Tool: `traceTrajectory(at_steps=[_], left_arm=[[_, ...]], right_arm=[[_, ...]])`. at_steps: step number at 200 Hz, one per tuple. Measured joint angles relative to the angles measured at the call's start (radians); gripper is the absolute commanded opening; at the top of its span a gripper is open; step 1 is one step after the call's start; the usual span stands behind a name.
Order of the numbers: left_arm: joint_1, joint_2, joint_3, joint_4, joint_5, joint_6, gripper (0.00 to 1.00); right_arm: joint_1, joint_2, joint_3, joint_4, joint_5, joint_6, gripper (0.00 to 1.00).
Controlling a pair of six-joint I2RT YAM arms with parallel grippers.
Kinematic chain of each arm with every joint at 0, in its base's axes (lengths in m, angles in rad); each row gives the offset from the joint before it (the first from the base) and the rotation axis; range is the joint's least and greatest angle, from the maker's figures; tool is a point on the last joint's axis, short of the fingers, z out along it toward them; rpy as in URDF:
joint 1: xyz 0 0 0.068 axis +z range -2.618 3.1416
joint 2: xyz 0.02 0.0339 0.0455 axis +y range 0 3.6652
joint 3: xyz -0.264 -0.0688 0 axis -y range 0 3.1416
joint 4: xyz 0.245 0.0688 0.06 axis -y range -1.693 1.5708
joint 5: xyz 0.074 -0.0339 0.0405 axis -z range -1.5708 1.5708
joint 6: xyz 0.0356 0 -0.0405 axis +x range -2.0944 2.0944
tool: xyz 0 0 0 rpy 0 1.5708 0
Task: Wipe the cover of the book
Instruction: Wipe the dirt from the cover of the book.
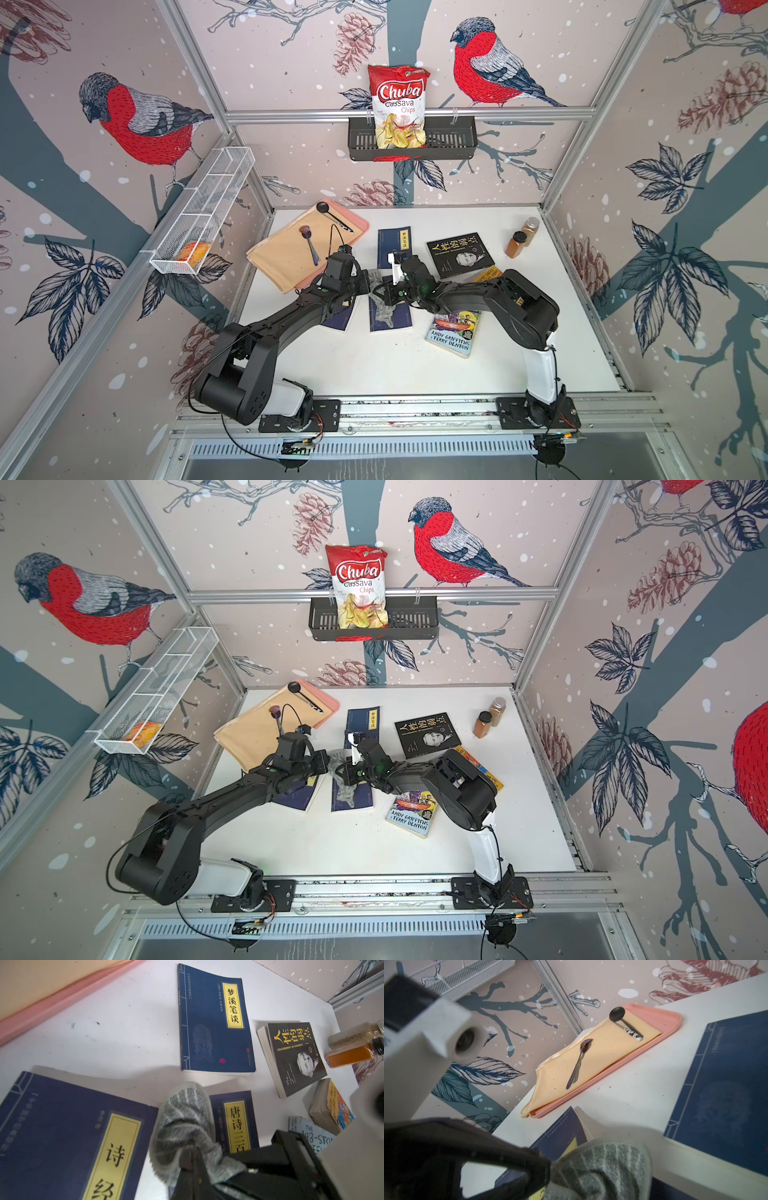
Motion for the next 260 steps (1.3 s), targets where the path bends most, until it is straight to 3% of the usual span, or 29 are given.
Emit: traceTrajectory(at_steps=[38, 105, 260], left_arm=[[0.018, 0.111, 0.054, -0.003, 0.014, 0.029, 0.0], [0.018, 0.205, 0.063, 0.037, 0.098, 0.064, 0.0], [0.018, 0.344, 0.1, 0.125, 0.119, 0.08, 0.0]], right_arm=[[0.038, 0.027, -0.013, -0.02, 0.023, -0.002, 0.0], [0.079, -0.068, -0.211, 0.107, 0.046, 0.01, 0.0], [0.07, -0.029, -0.203, 0.161, 0.013, 0.009, 0.0]])
